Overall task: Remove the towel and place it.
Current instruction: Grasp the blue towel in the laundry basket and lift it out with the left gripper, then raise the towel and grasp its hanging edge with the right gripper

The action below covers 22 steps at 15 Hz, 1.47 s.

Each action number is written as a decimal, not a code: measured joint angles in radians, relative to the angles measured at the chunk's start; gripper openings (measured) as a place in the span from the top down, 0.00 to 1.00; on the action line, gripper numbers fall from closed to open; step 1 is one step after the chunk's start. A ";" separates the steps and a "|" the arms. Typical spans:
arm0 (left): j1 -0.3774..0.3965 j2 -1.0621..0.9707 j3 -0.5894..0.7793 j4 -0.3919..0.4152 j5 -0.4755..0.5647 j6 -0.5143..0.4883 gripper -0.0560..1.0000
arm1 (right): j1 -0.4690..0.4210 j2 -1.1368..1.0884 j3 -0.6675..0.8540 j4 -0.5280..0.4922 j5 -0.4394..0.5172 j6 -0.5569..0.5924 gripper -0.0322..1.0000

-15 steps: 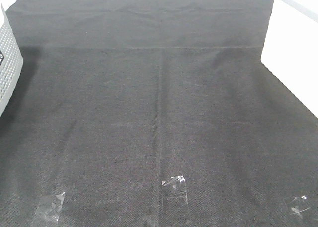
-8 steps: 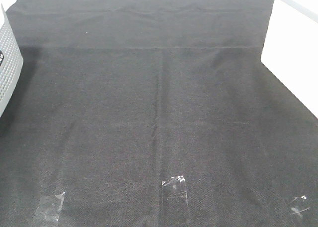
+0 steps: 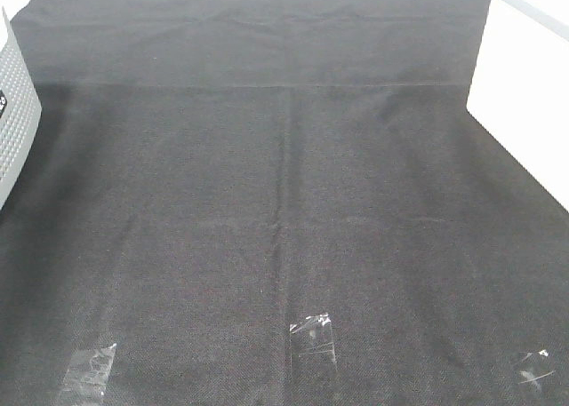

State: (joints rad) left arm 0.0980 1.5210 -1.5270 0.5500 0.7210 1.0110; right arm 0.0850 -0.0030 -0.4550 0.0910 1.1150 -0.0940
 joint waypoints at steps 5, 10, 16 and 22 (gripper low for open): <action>-0.020 -0.156 0.000 0.001 -0.069 -0.021 0.95 | 0.000 0.000 0.000 0.000 0.000 0.000 0.23; -0.020 -0.273 0.000 -0.005 -0.161 -0.026 0.95 | 0.000 0.000 0.000 0.000 0.000 -0.001 0.23; -0.022 -0.335 0.000 -0.058 -0.307 -0.026 0.95 | 0.000 0.103 -0.019 0.174 -0.173 -0.102 0.23; -0.326 -0.348 0.000 -0.075 -0.346 0.071 0.95 | 0.000 0.565 -0.019 0.763 -0.333 -0.781 0.23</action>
State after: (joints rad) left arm -0.2280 1.1730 -1.5270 0.4750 0.3750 1.0820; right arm 0.0850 0.5620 -0.4740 0.8540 0.7820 -0.8750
